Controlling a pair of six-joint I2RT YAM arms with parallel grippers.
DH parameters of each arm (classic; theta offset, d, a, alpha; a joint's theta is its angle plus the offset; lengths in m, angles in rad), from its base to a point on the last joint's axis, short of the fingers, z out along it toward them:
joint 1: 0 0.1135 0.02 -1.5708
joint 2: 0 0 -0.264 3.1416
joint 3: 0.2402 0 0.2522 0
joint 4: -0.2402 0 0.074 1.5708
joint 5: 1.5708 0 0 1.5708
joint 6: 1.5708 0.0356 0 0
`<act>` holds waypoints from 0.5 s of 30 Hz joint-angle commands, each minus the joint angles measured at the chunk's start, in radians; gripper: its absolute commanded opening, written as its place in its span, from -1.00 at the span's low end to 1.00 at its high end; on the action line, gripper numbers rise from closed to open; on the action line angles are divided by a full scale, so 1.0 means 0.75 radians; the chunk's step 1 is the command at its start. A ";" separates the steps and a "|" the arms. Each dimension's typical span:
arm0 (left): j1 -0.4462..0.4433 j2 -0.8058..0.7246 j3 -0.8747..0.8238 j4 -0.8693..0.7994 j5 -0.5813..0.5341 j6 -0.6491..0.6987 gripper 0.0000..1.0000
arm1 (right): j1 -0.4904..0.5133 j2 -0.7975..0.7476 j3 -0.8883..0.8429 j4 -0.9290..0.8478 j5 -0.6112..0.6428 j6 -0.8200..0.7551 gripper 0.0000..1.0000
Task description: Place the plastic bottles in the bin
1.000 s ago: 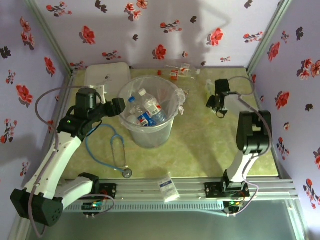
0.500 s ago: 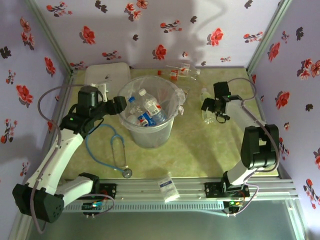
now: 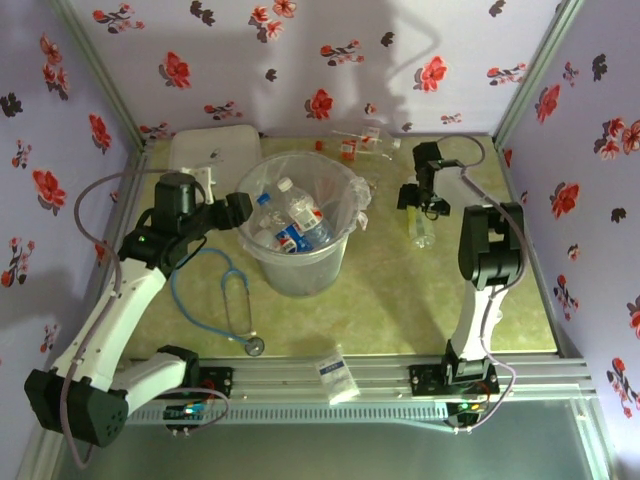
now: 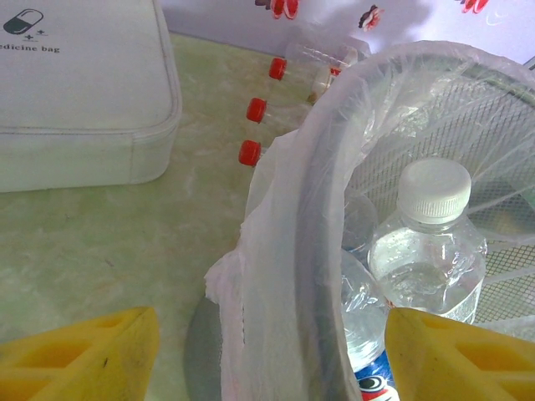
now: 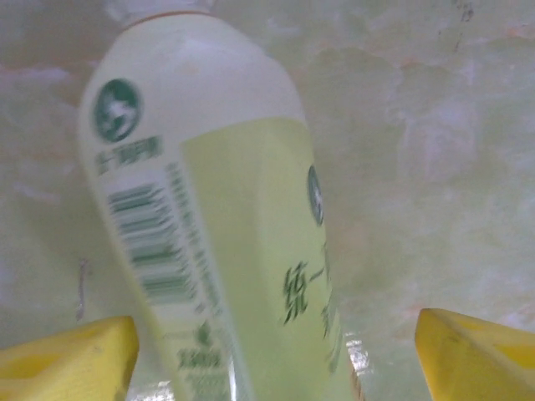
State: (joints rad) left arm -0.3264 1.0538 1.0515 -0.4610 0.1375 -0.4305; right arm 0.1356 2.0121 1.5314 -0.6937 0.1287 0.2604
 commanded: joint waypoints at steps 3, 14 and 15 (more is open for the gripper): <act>0.019 -0.034 -0.019 -0.023 -0.028 0.025 0.45 | -0.003 0.035 0.024 -0.057 -0.028 -0.047 0.51; 0.024 -0.036 -0.028 -0.009 -0.022 0.011 0.45 | 0.002 -0.049 0.000 -0.085 -0.018 -0.053 0.01; 0.025 -0.035 -0.028 -0.011 -0.020 0.010 0.45 | 0.002 -0.070 -0.010 -0.084 -0.019 -0.052 0.01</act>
State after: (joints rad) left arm -0.3161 1.0420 1.0462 -0.4603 0.1314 -0.4309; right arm 0.1356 2.0220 1.5314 -0.7166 0.1085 0.2344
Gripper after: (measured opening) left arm 0.723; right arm 0.508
